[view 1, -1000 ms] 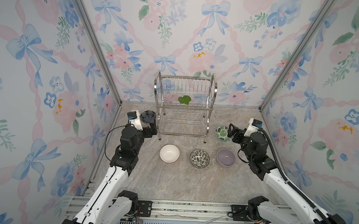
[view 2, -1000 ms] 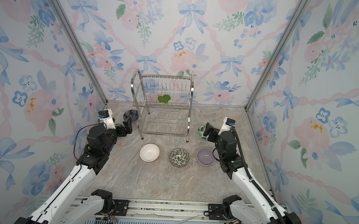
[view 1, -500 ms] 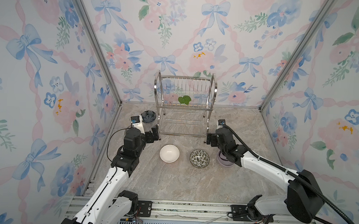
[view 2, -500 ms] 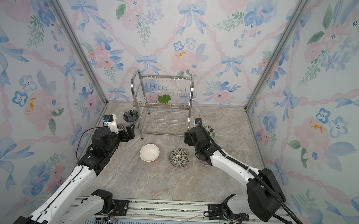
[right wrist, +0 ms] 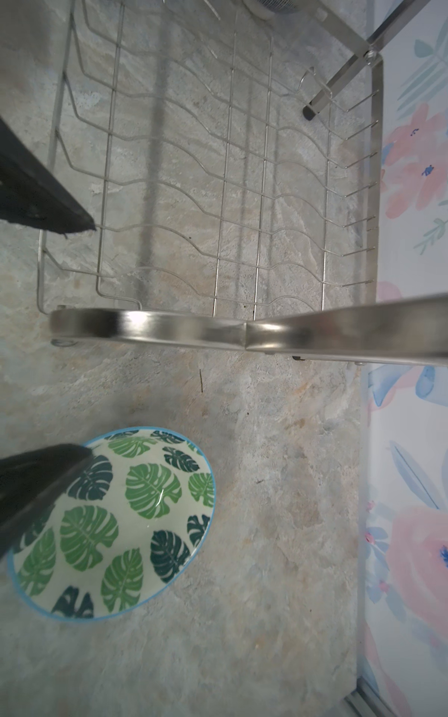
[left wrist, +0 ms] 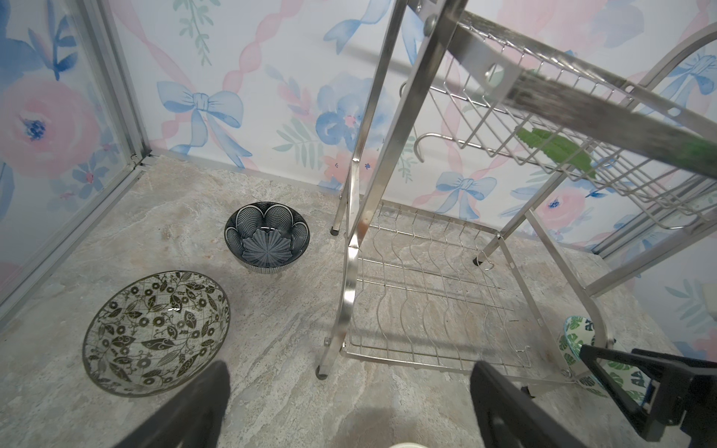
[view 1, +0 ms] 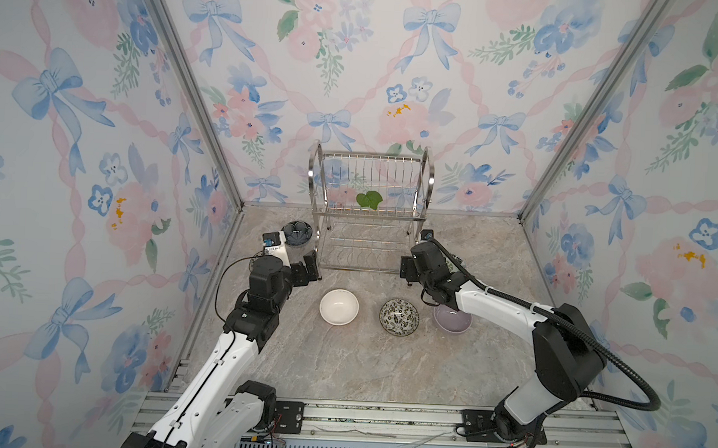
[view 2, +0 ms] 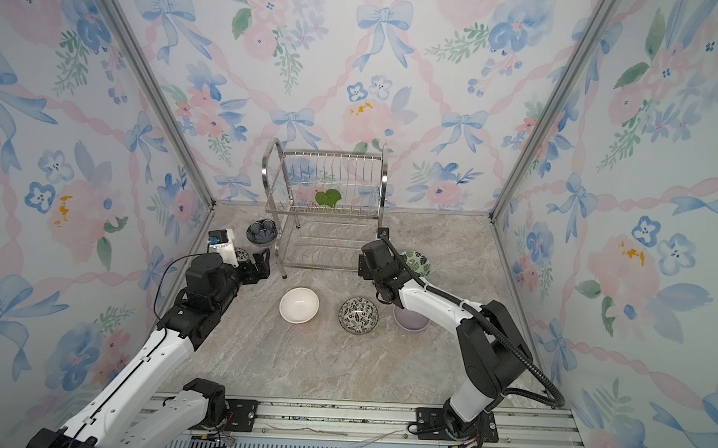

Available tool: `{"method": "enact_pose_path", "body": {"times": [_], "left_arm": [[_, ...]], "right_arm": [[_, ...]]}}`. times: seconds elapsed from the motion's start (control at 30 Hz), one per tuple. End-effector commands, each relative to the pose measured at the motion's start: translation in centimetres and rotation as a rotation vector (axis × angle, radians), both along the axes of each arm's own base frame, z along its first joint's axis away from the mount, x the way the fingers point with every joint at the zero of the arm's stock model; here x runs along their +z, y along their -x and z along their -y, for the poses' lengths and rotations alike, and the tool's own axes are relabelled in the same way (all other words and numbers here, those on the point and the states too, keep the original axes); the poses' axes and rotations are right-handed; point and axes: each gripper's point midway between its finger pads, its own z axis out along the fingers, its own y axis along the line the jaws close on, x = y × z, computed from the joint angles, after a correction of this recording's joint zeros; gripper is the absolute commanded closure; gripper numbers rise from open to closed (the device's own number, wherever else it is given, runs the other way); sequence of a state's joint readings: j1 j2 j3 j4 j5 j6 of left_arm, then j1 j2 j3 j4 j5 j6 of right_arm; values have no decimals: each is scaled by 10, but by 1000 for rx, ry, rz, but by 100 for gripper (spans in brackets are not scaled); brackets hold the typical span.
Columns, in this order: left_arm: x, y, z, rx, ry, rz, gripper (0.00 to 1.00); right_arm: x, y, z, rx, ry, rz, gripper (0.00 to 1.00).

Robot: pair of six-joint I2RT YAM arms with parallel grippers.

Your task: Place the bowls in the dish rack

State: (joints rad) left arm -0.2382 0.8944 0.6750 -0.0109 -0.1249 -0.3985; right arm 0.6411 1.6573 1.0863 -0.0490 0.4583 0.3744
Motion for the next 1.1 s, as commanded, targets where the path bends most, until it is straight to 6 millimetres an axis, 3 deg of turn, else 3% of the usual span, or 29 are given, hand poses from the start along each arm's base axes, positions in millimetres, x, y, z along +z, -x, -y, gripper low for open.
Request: {"method": "enact_pose_path", "body": {"times": [0.0,0.17,0.4,0.6,0.87,1.07], "left_arm": [[-10,0,6,-19,9,-35,2],[-14,-2,9,-32,11,-54,2],[-14,-1,8,-30,5,-51,2],[-14,-2,7,-26,1,-53,2],[-14,-1,5,-16,-4,-54,2],[-15,-2,4,-8,-9,-54,2]], "right_arm": [[-7,-7,4,-25,26,-31,25],[-14,-14,2,-19,44,-34,46],[-20,-31,-3,-21,72,-47,59],[-20,-46,9,-61,73,-42,75],[-18,-59,27,-73,84,-44,85],[-17,-61,28,-34,81,-45,80]]}}
